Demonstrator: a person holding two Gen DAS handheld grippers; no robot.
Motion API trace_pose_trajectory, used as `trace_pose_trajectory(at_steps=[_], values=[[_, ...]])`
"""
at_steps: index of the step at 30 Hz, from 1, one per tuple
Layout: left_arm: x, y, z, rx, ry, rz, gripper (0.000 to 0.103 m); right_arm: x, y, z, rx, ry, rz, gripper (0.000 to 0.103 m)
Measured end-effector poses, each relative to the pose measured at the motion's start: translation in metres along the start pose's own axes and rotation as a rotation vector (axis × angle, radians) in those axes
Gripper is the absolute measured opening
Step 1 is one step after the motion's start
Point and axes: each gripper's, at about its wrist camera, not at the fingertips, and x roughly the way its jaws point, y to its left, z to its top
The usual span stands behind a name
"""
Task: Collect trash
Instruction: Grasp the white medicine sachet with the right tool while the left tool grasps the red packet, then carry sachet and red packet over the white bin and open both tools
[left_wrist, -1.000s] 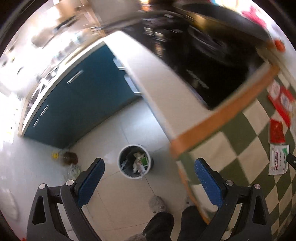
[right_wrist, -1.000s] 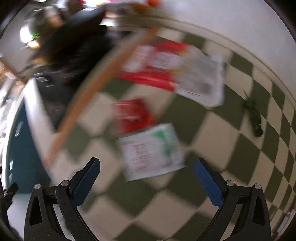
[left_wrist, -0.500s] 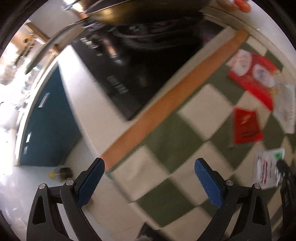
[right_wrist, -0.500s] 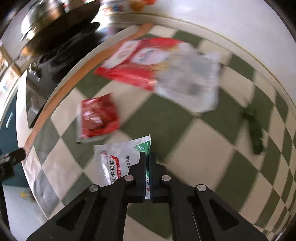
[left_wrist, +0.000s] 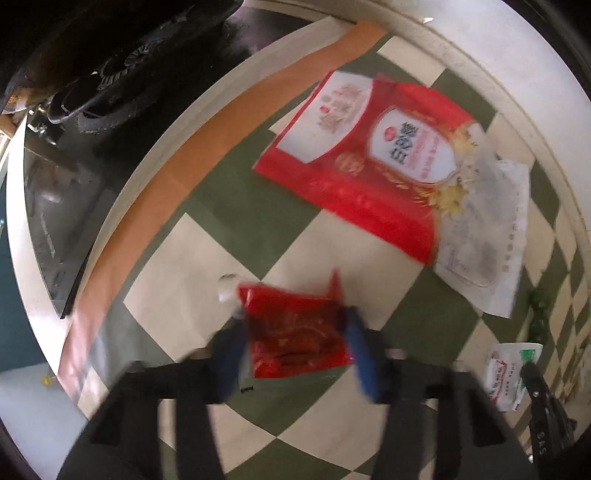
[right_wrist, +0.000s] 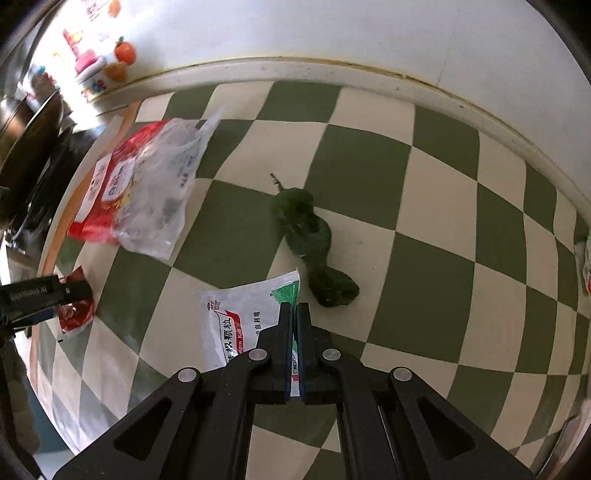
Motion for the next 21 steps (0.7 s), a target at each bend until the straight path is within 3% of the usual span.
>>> trace_pose_trajectory(at_steps=[2, 3, 11, 17, 21], values=[[-0.006, 0.0, -0.001, 0.001, 0.003, -0.019, 0.013, -0.004, 0.002, -0.002, -0.008, -0.004, 0.005, 0.002], [-0.011, 0.002, -0.002, -0.001, -0.003, -0.011, 0.011, -0.007, 0.005, -0.004, -0.013, -0.005, 0.008, 0.002], [-0.084, 0.055, -0.03, -0.04, -0.141, -0.001, 0.011, -0.047, 0.055, -0.004, -0.077, -0.044, 0.116, 0.002], [-0.132, 0.162, -0.088, -0.152, -0.211, 0.027, 0.011, -0.089, 0.129, -0.02, -0.198, -0.054, 0.26, 0.002], [-0.138, 0.256, -0.132, -0.29, -0.225, 0.064, 0.011, -0.1, 0.212, -0.047, -0.338, -0.022, 0.363, 0.002]])
